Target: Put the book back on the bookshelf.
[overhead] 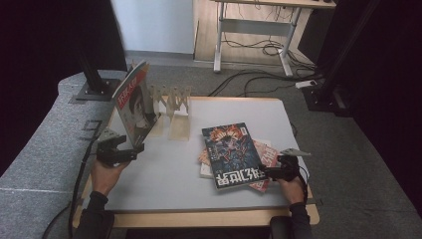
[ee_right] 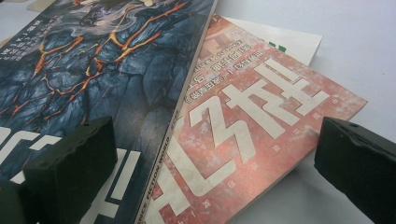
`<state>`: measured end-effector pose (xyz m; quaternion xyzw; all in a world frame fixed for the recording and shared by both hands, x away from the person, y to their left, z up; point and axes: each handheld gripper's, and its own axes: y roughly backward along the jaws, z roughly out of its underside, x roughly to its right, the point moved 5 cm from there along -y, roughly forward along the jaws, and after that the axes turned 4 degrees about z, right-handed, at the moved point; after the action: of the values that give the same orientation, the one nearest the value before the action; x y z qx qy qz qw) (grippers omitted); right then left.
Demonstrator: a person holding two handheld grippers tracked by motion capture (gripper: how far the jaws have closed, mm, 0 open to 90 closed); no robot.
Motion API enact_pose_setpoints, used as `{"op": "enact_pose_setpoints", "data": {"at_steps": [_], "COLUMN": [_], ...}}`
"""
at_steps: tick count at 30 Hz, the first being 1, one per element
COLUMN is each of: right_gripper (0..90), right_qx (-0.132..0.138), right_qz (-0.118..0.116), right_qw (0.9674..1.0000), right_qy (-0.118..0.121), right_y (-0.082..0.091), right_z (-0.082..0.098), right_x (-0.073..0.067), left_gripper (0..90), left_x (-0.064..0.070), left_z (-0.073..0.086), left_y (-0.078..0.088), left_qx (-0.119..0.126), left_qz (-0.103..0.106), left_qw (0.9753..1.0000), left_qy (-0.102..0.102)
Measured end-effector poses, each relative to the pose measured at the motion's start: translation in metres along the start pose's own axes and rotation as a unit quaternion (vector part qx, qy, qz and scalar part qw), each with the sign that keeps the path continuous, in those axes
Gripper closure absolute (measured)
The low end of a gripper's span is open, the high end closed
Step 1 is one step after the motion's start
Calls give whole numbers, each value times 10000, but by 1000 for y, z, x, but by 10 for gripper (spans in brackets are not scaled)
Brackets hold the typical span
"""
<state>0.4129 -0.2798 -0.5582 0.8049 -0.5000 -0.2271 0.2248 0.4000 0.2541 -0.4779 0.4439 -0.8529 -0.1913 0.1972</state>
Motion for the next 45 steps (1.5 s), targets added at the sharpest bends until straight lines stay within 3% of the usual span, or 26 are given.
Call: {"op": "enact_pose_setpoints", "data": {"at_steps": [5,10,17,24,26,30,37,45], "right_gripper": [0,0,0,0,0,0,0,0], "right_qx": [2,26,33,35,33,29,25,18], "right_qz": [1,-7,-62,-62,-59,-53,-44,-49], "right_qw": [10000,10000,9998,9998,9999,9999,9999,9999], "right_qy": [-1,-79,-161,-159,-157,-156,-165,-164], "right_y": [0,0,0,0,0,0,0,0], "right_z": [0,1,3,3,3,3,3,2], "right_x": [0,0,2,2,2,2,1,1], "left_gripper": [127,41,0,0,0,0,17,17], "left_x": [15,34,51,55,56,56,61,60], "left_z": [11,21,44,68,71,71,73,73], "left_y": [-5,-19,-47,-71,-75,-75,-78,-78], "left_qx": [-59,-268,-819,-1372,-1504,-1497,-1613,-1617], "left_qz": [276,504,668,829,803,804,441,448], "left_qw": [9996,9979,9920,9843,9824,9825,9801,9802], "left_qy": [-22,-314,-689,-741,-758,-761,-1065,-1055]}}
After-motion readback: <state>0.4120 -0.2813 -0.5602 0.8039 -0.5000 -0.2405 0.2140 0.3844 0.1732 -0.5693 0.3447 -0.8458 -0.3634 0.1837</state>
